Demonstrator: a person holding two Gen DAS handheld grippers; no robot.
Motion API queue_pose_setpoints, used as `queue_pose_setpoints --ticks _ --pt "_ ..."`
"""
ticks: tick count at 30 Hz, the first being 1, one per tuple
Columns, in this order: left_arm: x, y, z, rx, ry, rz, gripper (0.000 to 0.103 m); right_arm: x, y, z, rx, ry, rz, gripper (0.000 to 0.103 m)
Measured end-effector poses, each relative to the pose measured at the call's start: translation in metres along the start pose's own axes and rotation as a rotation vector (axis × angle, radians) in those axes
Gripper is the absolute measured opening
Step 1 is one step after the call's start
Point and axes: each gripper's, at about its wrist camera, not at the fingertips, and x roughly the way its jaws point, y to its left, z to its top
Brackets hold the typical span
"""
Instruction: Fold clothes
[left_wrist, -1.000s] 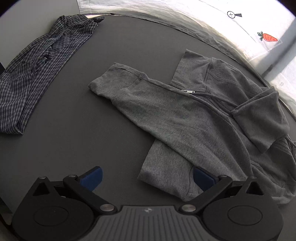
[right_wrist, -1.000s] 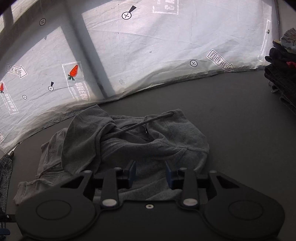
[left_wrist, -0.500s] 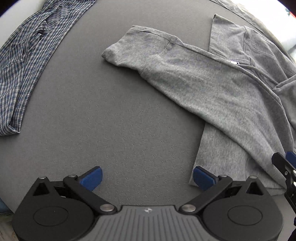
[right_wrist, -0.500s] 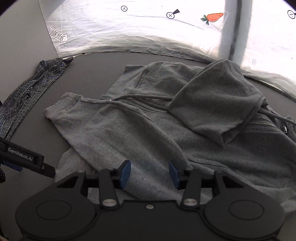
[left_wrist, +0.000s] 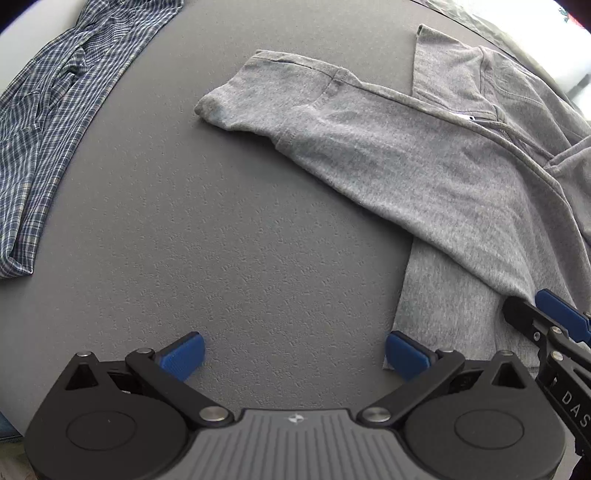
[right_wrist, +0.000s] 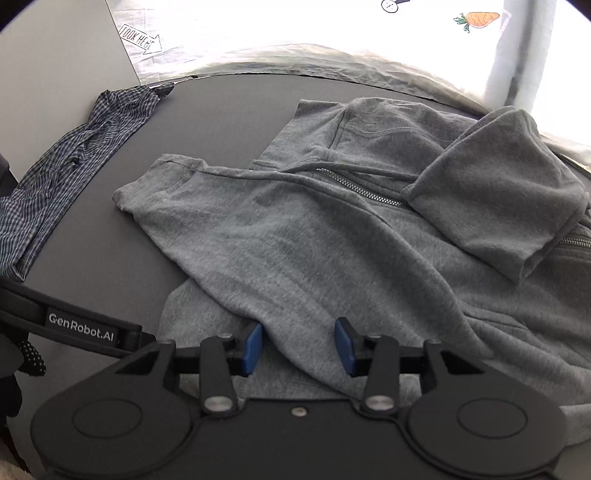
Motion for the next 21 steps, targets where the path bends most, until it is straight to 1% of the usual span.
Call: queue_pose_setpoints --ticks 1,2,5,6,11,15,19,21 --pt "0.000 0.000 0.000 -0.001 -0.003 0.001 0.103 0.000 -0.003 0.001 0.025 0.002 0.009 0.028" --pt "-0.001 0.000 0.000 -0.002 -0.006 0.003 0.103 -0.002 -0.006 0.002 0.042 0.000 0.008 0.018" --pt "-0.001 -0.001 0.001 -0.003 -0.010 0.006 0.103 -0.007 -0.016 0.002 0.105 -0.011 0.026 0.009" --pt "-0.002 -0.001 0.002 -0.003 -0.010 0.007 0.103 -0.009 -0.019 0.002 0.125 -0.018 0.031 0.008" --pt "-0.003 -0.001 0.006 -0.004 -0.007 0.011 0.103 -0.025 -0.028 0.000 0.182 -0.075 0.033 0.004" --pt "-0.004 -0.003 0.007 -0.004 -0.018 0.012 0.103 -0.043 -0.046 -0.005 0.250 -0.143 0.001 0.003" --pt "-0.007 -0.004 0.004 -0.006 -0.054 0.014 0.103 -0.068 -0.077 -0.013 0.335 -0.208 -0.038 0.003" --pt "-0.009 -0.004 0.003 -0.010 -0.072 0.016 0.103 -0.082 -0.094 -0.020 0.374 -0.241 -0.073 0.003"
